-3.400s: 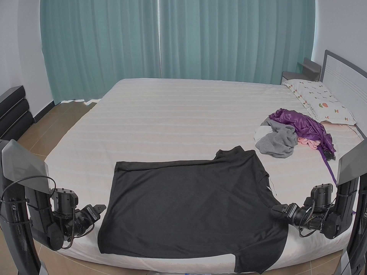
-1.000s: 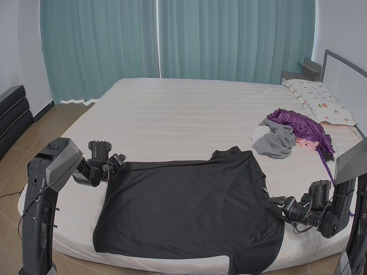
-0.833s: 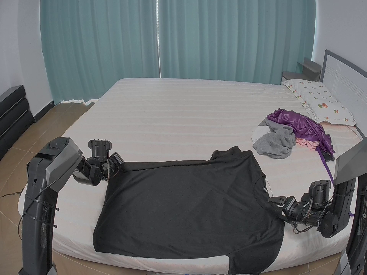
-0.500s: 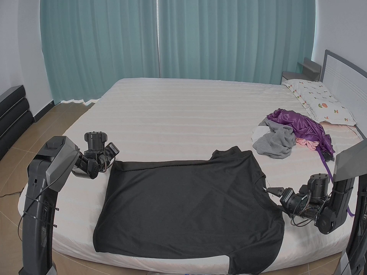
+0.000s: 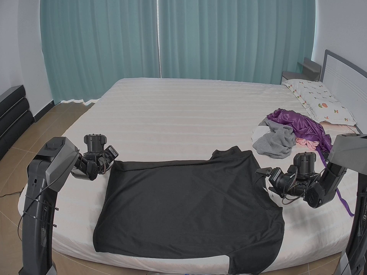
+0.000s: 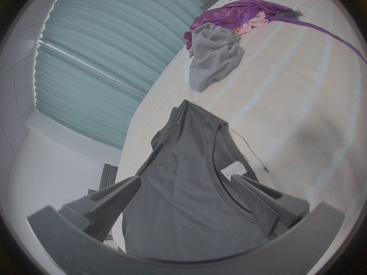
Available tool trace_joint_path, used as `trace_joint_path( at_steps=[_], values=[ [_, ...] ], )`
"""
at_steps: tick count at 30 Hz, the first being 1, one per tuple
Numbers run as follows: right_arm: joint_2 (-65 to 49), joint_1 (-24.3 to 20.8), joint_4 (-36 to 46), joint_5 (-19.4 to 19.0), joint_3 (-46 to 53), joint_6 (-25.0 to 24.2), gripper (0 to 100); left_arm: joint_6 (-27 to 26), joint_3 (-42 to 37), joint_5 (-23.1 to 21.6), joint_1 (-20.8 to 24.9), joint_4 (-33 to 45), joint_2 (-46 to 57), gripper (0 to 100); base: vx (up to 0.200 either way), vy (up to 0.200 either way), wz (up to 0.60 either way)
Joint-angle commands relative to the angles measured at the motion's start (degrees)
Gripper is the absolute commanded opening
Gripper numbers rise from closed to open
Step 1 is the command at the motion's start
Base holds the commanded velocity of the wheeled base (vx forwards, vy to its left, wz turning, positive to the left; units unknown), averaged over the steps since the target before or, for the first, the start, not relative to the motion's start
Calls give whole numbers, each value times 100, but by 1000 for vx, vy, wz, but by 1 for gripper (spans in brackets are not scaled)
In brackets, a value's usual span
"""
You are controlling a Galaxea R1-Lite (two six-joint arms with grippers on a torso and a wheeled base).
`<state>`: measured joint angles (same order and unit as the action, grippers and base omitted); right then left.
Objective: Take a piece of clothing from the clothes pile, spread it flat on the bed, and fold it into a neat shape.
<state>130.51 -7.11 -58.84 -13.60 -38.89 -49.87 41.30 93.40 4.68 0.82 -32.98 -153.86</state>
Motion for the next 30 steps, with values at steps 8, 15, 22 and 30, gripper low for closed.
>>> trace_joint_path(
  at_steps=[8,15,22,30],
  values=[
    [44,-36,1138,-11,-1253,118,100,-17,-384,-705,-11,133,269,100,0,0,0],
    [62,-80,1244,-19,-1446,180,100,-26,-551,-1171,-11,503,506,100,0,0,0],
    [229,-98,1745,-11,-1894,267,100,-342,-340,-1198,-3,626,321,0,0,0,0],
    [493,-98,2052,-2,-2299,724,100,-325,11,-1110,-90,643,154,0,0,0,0]
  ],
)
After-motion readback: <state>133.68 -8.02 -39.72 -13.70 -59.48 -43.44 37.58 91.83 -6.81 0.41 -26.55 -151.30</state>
